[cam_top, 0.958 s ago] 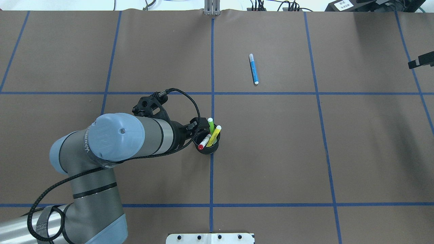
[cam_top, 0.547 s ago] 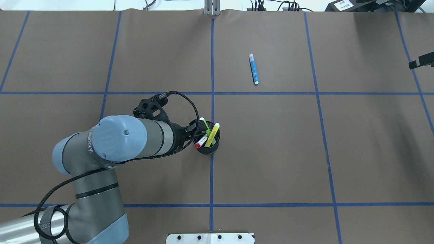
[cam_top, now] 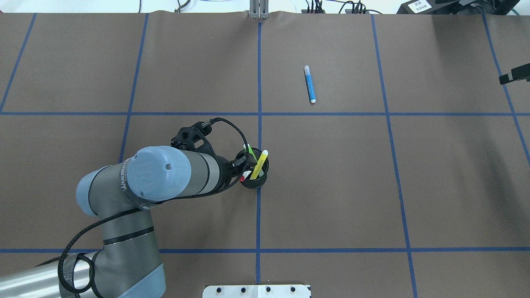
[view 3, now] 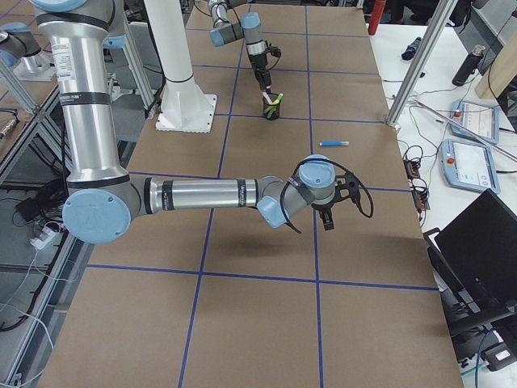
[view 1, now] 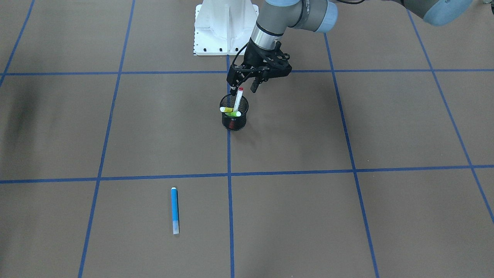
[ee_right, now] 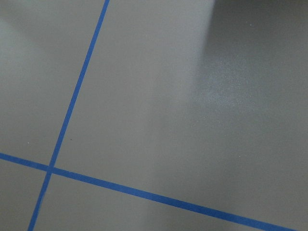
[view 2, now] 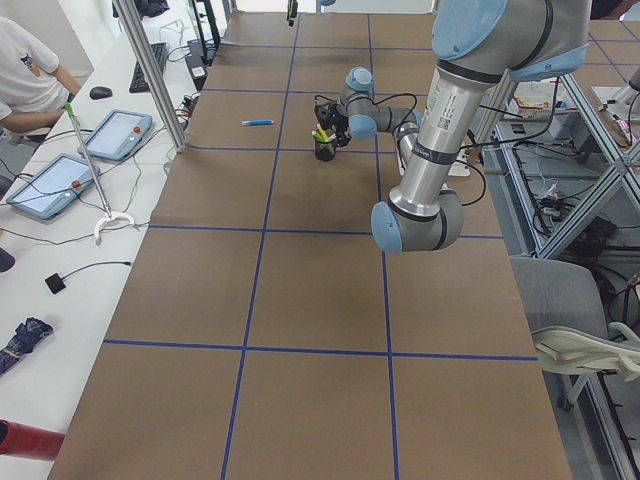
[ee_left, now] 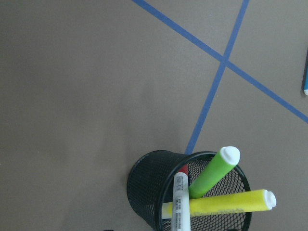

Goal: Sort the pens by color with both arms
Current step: 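Grasp the white red-capped marker in the cup with the left gripper, then lift the red-capped marker out of the cup with the left gripper, then place the red-capped marker beside the blue marker, open left gripper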

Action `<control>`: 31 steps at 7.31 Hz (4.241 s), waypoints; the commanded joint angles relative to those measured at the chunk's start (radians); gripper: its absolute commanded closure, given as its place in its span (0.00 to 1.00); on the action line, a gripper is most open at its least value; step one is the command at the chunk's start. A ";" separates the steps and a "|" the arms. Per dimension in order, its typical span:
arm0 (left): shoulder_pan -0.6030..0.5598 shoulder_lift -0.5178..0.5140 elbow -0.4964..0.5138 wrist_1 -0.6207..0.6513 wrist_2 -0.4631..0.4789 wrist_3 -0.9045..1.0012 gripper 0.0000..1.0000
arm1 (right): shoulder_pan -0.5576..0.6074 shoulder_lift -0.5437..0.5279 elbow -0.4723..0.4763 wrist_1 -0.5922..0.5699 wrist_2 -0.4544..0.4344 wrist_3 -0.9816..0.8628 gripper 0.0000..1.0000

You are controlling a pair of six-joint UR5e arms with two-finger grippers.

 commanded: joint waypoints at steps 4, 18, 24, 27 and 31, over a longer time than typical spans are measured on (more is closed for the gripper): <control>0.004 -0.005 0.006 -0.002 0.000 -0.036 0.64 | 0.000 -0.004 -0.002 0.000 0.000 0.000 0.00; -0.189 -0.269 0.293 -0.087 0.188 0.002 1.00 | 0.000 -0.002 0.005 0.002 0.000 0.003 0.00; -0.186 -0.535 0.819 -0.256 0.267 -0.006 1.00 | 0.000 -0.002 0.009 0.003 -0.015 0.003 0.00; -0.177 -0.546 0.891 -0.333 0.270 0.005 1.00 | 0.000 -0.004 0.009 0.003 -0.017 0.005 0.00; -0.171 -0.504 0.783 -0.347 0.261 0.080 0.08 | 0.000 -0.002 0.009 0.003 -0.017 0.006 0.00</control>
